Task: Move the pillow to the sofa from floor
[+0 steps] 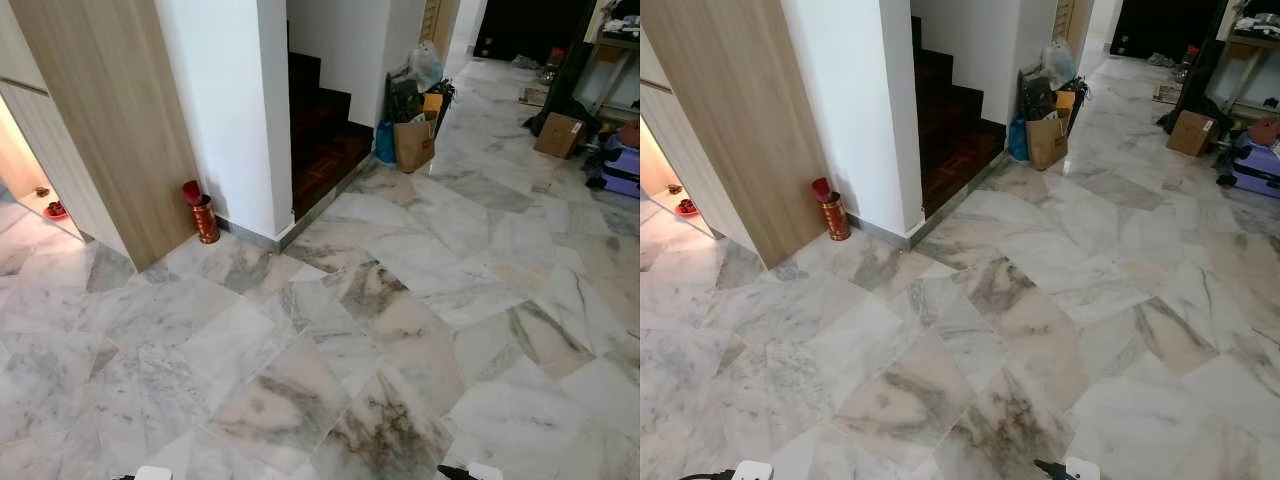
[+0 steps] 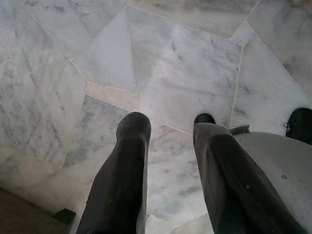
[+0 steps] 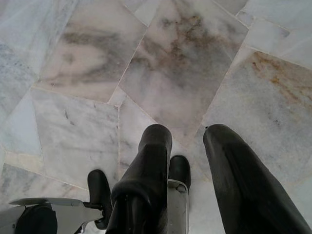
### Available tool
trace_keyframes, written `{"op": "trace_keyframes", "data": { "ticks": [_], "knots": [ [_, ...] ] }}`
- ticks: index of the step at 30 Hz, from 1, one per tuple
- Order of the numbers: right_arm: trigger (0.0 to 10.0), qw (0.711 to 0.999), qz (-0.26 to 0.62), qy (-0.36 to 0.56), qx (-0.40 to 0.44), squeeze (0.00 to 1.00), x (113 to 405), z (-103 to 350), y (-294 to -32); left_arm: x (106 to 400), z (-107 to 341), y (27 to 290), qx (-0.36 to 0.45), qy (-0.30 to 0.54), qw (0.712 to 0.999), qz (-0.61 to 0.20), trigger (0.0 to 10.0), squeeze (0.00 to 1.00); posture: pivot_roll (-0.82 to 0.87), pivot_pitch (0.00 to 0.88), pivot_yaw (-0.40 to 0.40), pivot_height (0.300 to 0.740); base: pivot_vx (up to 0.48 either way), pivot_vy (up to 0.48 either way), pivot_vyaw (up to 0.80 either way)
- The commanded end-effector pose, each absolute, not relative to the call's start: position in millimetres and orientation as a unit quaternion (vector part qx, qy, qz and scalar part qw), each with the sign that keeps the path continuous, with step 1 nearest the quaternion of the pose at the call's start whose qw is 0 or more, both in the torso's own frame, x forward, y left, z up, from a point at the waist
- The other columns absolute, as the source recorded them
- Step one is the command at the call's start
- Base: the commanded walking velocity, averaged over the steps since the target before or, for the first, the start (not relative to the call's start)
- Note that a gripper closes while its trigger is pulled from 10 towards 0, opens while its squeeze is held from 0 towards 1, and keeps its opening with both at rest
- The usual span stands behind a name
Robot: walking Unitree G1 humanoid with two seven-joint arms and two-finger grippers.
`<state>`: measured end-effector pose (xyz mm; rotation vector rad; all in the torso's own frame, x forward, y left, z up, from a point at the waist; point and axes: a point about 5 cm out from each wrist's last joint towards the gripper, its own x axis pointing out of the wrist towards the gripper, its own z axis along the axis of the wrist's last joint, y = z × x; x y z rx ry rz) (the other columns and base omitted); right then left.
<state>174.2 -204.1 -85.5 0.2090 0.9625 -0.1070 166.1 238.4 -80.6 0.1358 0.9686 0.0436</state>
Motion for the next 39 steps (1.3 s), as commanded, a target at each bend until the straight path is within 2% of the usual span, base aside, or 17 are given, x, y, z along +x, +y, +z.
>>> {"op": "trace_keyframes", "data": {
  "ticks": [1, 18, 27, 39],
  "knots": [
    [10.0, 0.88, -0.046, 0.463, 0.095, 0.0, 173.9, -86.0, -201.7, 158.7, -83.7, 239.4, 0.065, 0.476, 0.877, 0.021, 10.0, 0.0, 0.09, 0.0, 0.008, 0.74, 0.0, 0.0, 0.61],
    [10.0, 0.881, -0.037, 0.465, 0.081, 0.0, 173.6, -85.0, -207.8, 159.4, -85.0, 234.0, 0.06, 0.478, 0.876, 0.019, 10.0, 0.0, 0.09, 0.0, -0.003, 0.74, 0.0, 0.0, 0.8],
    [10.0, 0.883, -0.026, 0.461, 0.087, 0.0, 176.5, -84.7, -200.8, 160.2, -83.6, 238.1, 0.055, 0.475, 0.878, 0.03, 10.0, 0.0, 0.1, 0.0, 0.004, 0.74, 0.0, 0.0, 0.8],
    [10.0, 0.88, -0.04, 0.468, 0.076, 0.0, 164.0, -81.4, -238.8, 156.5, -83.3, 244.3, 0.047, 0.474, 0.878, 0.046, 10.0, 0.0, 0.11, 0.0, 0.003, 0.74, 0.0, 0.0, 0.8]
  ]
}}
